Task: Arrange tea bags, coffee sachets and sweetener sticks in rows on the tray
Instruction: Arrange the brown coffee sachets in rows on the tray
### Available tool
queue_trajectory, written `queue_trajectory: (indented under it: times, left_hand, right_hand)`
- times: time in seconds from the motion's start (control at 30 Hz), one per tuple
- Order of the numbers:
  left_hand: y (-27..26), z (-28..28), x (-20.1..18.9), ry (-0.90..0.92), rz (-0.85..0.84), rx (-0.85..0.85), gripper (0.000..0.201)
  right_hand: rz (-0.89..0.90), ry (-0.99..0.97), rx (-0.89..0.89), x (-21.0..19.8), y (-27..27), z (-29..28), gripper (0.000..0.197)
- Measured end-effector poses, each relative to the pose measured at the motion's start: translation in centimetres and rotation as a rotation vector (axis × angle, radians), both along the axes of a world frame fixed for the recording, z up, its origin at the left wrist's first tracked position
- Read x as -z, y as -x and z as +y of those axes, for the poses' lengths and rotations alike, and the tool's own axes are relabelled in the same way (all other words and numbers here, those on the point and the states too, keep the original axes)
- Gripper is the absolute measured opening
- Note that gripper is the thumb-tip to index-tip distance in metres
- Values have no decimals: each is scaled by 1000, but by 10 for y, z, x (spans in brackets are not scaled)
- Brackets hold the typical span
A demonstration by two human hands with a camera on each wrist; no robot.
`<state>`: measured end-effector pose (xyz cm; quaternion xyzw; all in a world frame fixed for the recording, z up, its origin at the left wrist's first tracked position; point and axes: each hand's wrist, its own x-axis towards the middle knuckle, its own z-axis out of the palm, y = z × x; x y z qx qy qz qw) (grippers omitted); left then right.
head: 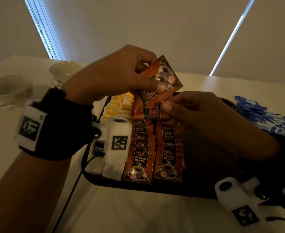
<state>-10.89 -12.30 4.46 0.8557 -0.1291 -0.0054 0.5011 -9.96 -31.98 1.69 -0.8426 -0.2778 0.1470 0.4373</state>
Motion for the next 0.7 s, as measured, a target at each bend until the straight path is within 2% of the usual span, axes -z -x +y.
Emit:
queue_trajectory:
  times: [0.1, 0.17, 0.27, 0.37, 0.53, 0.6, 0.7]
  left_hand:
    - [-3, -4, 3, 3, 5, -14, 35]
    - [-4, -2, 3, -13, 9, -14, 37]
    - [-4, 6, 3, -86, 63, 42, 31]
    - [-2, 6, 5, -185, 158, 130, 36]
    - [0, -3, 5, -193, 136, 169, 36]
    - [2, -4, 4, -221, 139, 197, 36]
    - [1, -4, 4, -229, 133, 183, 34]
  right_hand:
    - [73, -94, 61, 5, 1, -1, 20]
    - [82, -132, 107, 6, -1, -4, 8]
    - [104, -202, 184, 5, -6, -11, 8]
    - [81, -244, 210, 2, -9, -15, 11]
    - [-179, -89, 121, -4, -7, -14, 3]
    - [-194, -95, 110, -4, -6, -12, 1]
    - [-133, -138, 106, -3, -6, -13, 22]
